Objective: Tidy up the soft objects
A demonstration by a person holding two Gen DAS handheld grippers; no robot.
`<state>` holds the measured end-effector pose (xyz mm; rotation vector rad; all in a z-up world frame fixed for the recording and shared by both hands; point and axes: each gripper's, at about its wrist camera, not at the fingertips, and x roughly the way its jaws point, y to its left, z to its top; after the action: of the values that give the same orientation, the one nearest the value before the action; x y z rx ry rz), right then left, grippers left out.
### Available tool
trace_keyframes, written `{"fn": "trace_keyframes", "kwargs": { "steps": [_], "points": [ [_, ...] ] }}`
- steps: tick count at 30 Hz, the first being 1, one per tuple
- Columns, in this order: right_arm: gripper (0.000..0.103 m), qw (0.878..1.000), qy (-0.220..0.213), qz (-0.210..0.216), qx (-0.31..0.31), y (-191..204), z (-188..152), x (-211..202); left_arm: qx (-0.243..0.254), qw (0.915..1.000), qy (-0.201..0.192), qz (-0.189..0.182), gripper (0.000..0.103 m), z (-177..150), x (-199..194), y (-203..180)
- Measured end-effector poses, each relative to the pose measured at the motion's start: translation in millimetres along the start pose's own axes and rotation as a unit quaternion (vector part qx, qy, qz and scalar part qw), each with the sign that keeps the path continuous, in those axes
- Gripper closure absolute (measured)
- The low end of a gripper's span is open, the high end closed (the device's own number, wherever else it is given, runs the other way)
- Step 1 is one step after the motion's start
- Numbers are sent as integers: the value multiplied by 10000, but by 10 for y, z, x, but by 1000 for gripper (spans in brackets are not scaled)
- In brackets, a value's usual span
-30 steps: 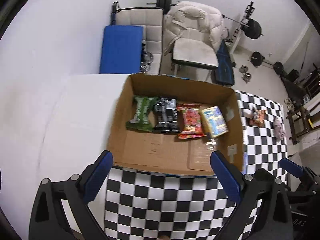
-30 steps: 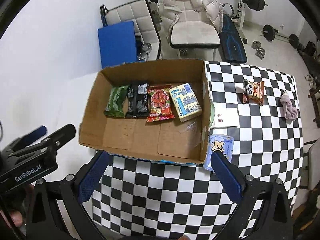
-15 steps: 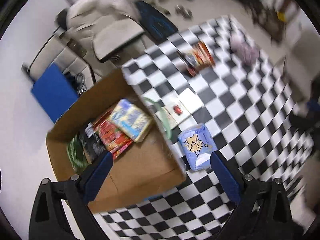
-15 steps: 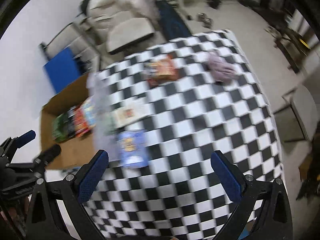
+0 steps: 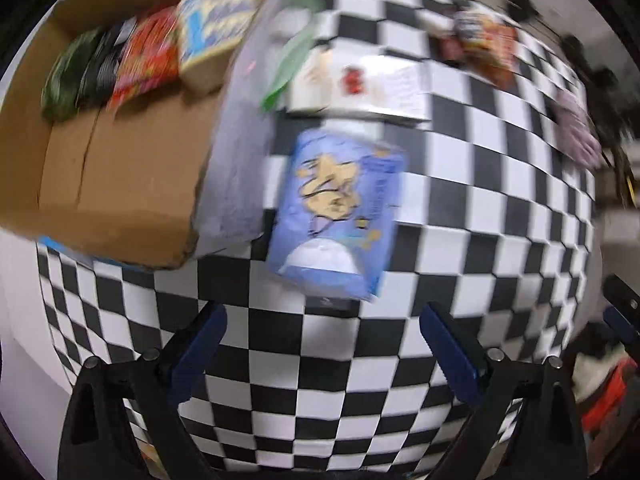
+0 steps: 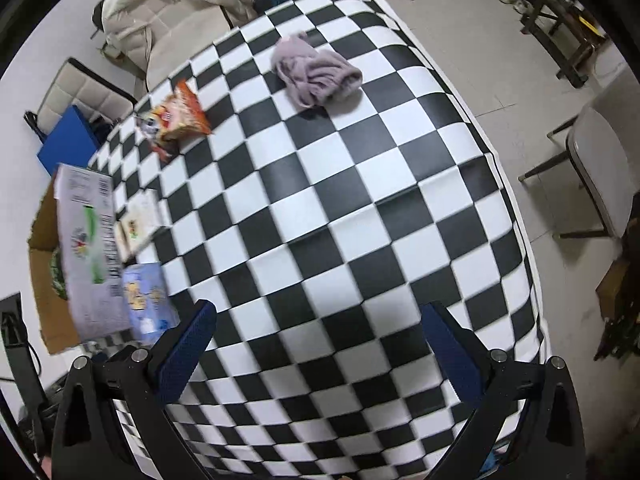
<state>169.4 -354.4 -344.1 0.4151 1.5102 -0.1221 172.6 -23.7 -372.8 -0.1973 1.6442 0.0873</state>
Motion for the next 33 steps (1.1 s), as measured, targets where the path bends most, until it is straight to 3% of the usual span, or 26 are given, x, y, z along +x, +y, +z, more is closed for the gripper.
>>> {"fn": "trace_keyframes", "kwargs": {
  "steps": [2,4,5,7,10,13,23,24,27,30,33],
  "points": [
    [0,9999,41,-44,-149,-18,128,100,-362,9993,80,-46,19,13,136,62],
    [0,9996,51,-67,-279,-3,232,168,-788,9960,246,-329,34,23,290,132],
    [0,9993,70,-79,-353,1,286,206,-1012,9930,336,-503,37,21,368,171],
    [0,9987,102,-113,-479,25,378,265,-1293,9883,352,-728,59,-1,456,213],
    [0,9973,126,-175,-696,77,488,334,-1311,9871,153,-905,82,-39,432,166],
    [0,9961,107,-191,-852,122,576,369,-1056,9900,94,-929,93,-87,420,6],
    [0,9953,-26,-90,-965,169,1003,378,-20,9967,189,-784,92,-301,412,-767],
    [0,9948,-57,-83,-1018,189,1086,385,-142,9974,121,-691,91,-346,382,-730],
    [0,9927,-172,-101,-1186,259,1312,413,-778,9941,-97,-745,71,-423,332,-541],
    [0,9896,-297,-192,-1392,361,1554,477,-1731,9798,-242,-967,67,-462,321,-181],
    [0,9883,-343,-258,-1461,462,1775,581,-2585,9573,-370,-1236,66,-482,345,110]
  ]
}}
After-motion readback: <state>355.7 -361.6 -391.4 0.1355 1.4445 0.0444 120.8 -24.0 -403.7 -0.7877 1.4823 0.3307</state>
